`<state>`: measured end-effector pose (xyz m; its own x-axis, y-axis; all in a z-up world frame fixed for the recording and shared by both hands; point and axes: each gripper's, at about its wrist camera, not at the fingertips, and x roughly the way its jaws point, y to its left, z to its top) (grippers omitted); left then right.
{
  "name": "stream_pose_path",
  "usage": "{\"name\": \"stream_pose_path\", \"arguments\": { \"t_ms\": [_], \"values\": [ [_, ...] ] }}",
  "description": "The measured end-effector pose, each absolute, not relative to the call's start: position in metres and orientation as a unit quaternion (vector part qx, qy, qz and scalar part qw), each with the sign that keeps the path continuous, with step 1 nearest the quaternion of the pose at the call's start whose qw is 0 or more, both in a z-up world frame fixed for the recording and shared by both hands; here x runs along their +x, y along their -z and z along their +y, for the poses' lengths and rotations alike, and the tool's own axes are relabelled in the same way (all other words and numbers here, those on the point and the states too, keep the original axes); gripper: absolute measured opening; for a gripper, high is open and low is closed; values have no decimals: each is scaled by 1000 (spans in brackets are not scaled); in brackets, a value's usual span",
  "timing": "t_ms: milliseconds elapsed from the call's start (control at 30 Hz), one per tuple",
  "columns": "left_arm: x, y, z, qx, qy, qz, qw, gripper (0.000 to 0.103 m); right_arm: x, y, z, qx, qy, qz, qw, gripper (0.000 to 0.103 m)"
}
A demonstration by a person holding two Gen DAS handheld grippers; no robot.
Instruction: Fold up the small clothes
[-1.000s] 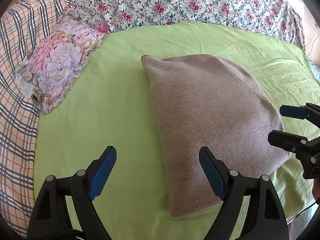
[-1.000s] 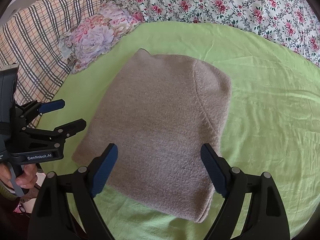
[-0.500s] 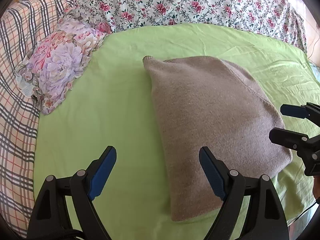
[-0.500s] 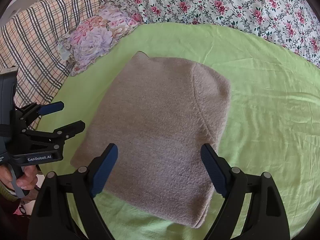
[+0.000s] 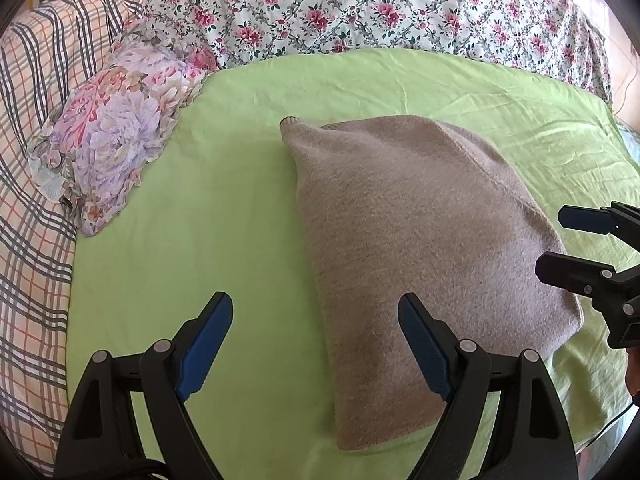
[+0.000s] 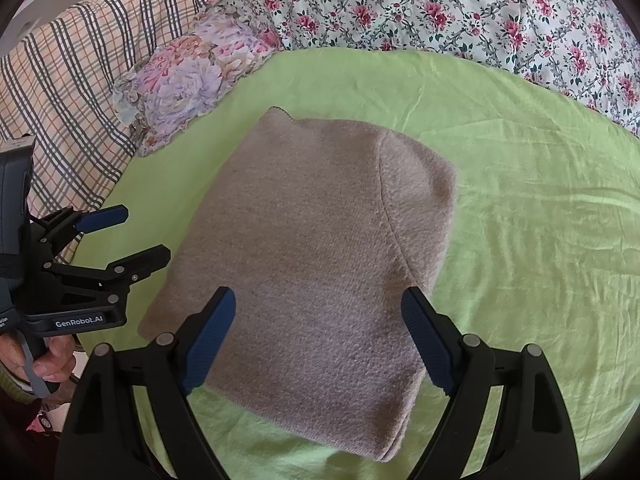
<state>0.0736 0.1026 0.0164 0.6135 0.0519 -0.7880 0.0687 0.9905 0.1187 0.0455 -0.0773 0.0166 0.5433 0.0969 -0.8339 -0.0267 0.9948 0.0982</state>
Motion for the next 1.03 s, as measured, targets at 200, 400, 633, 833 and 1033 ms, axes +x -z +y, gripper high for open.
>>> {"name": "stream_pose_path", "arguments": {
  "t_ms": [200, 400, 633, 833, 1033],
  "values": [
    [75, -17, 102, 69, 8, 440, 895, 85, 46, -17, -78, 37, -35, 476, 878, 85],
    [76, -18, 101, 68, 8, 440, 896, 85, 46, -17, -78, 37, -35, 476, 878, 85],
    [85, -15, 102, 66, -3, 441, 895, 85, 51, -16, -89, 43, -33, 479, 876, 85],
    [86, -17, 104, 66, -10, 439, 896, 85, 52, -18, -95, 48, -29, 474, 879, 85],
    [82, -15, 102, 69, -17, 440, 895, 85, 51, -11, -94, 69, -33, 473, 878, 85]
  ]
}}
